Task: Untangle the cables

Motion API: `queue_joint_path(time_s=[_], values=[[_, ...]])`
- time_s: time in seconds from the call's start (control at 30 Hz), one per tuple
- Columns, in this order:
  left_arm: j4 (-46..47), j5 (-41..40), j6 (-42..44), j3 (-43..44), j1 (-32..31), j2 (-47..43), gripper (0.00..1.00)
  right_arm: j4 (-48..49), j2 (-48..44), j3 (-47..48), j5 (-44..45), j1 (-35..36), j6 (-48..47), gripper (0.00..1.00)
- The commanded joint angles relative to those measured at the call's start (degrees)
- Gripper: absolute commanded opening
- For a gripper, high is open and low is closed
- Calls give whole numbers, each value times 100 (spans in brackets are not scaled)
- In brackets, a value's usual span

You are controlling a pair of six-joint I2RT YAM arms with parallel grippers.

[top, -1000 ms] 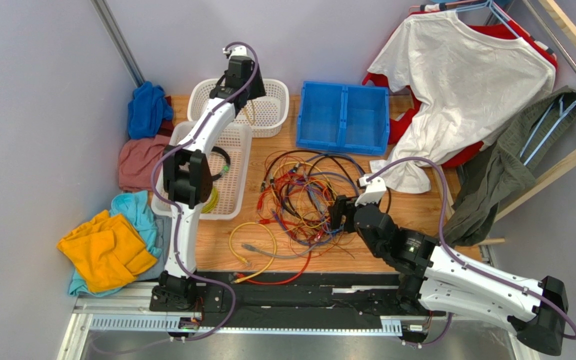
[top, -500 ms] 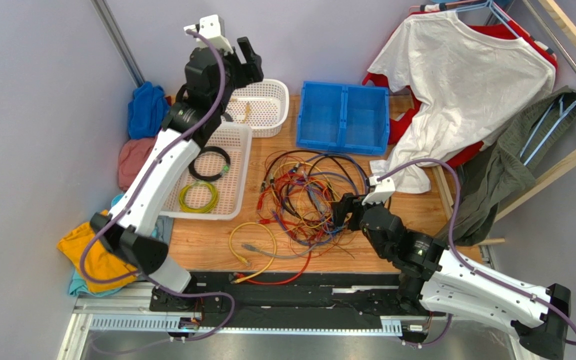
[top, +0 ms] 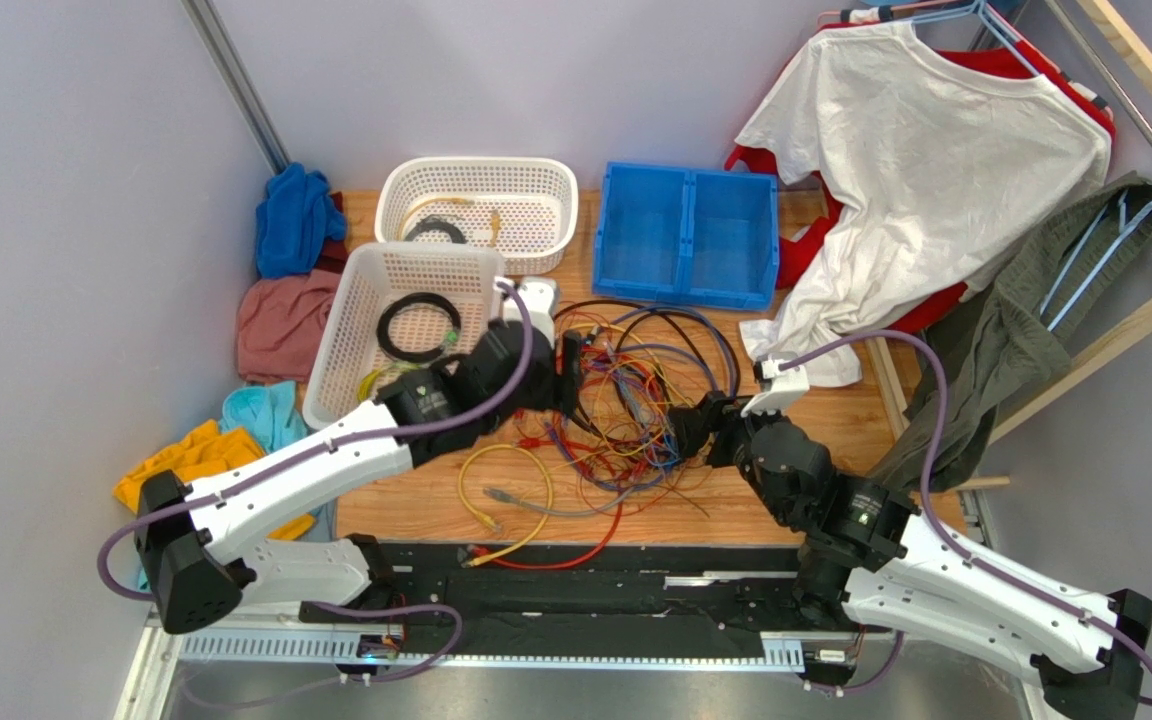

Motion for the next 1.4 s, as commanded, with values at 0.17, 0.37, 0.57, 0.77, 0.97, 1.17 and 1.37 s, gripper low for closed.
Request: queue_joint_path(time_s=[0.17,0.37,0.57,0.77,0.97,1.17,1.37], values=[[-794,-1136,-1742,-948,-2126,-720,69,-150,-249,-261,-259,6,187,69],[-899,-856,-2559,-1449,-3013,-19,68,-202,-258,-270,-426,-3,170,69],[-1075,-1276,-3272,-1871,-3296,299,70,-176,-249,-323,-470,-11,187,69],[-732,-1180,-3720,-2451,-3288,413,70,-202,-152,-340,-532,-3,266,68],[-117,-996,-3800,-2820,-3130,887,67,-132,-126,-376,-602,-3,336,68],[77,-811,-3809,-2918,-3112,1257,36,-211,-152,-402,-567,-3,363,68],[-581,-1065,-3265,-2138,-3375,1371,0,-158,-100,-393,-593,-11,381,68]])
